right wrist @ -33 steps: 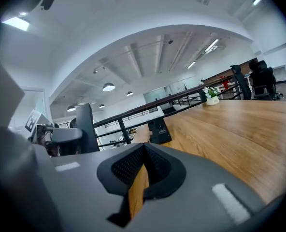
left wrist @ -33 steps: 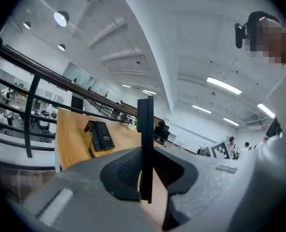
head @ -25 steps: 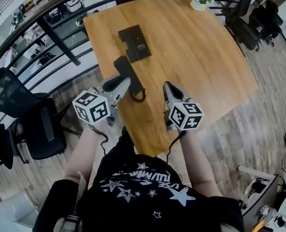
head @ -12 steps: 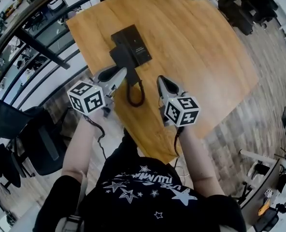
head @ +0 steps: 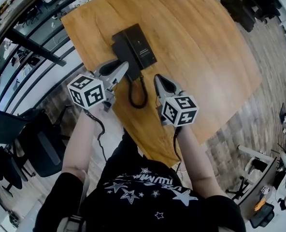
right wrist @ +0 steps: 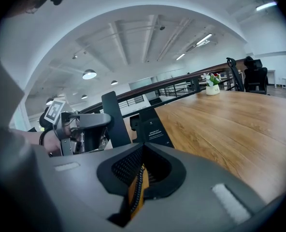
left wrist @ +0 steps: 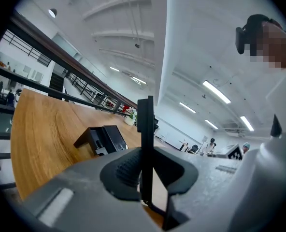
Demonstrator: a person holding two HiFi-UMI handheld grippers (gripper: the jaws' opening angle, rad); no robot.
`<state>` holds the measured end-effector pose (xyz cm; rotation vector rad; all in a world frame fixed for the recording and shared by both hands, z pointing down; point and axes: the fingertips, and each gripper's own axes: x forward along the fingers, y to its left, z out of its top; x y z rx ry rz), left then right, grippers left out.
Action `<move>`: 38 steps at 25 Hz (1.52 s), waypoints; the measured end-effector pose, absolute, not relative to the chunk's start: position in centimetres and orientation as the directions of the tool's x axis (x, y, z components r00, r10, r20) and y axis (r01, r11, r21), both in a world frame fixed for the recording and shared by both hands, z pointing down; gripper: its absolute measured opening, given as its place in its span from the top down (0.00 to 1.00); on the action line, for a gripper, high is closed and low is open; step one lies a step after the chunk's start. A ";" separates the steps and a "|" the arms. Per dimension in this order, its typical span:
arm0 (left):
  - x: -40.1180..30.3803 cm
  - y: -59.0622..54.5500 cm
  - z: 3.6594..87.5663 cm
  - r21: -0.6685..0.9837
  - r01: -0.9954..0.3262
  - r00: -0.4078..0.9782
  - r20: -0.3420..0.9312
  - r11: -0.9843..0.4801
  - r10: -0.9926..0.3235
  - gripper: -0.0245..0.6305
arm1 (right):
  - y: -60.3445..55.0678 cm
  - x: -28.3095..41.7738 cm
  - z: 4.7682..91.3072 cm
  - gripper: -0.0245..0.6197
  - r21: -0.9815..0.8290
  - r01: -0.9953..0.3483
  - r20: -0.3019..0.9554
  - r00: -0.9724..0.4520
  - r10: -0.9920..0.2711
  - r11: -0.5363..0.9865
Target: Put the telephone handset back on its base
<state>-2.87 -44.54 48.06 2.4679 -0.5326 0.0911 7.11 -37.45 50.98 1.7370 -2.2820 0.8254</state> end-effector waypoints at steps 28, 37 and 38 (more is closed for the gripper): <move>-1.2 -48.8 52.7 0.621 -0.286 0.958 0.167 -0.730 -0.234 0.84 | -39.8 6.9 53.7 0.96 -0.407 -0.897 0.475 -0.371 -0.798 0.174; -1.3 -49.7 54.1 0.636 -0.330 0.944 0.220 -0.697 -0.246 0.82 | -40.0 6.6 53.5 0.96 -0.411 -0.892 0.472 -0.385 -0.793 0.188; -1.4 -49.8 54.3 0.642 -0.336 0.942 0.228 -0.689 -0.247 0.82 | -40.0 6.7 53.5 0.96 -0.412 -0.892 0.472 -0.385 -0.793 0.187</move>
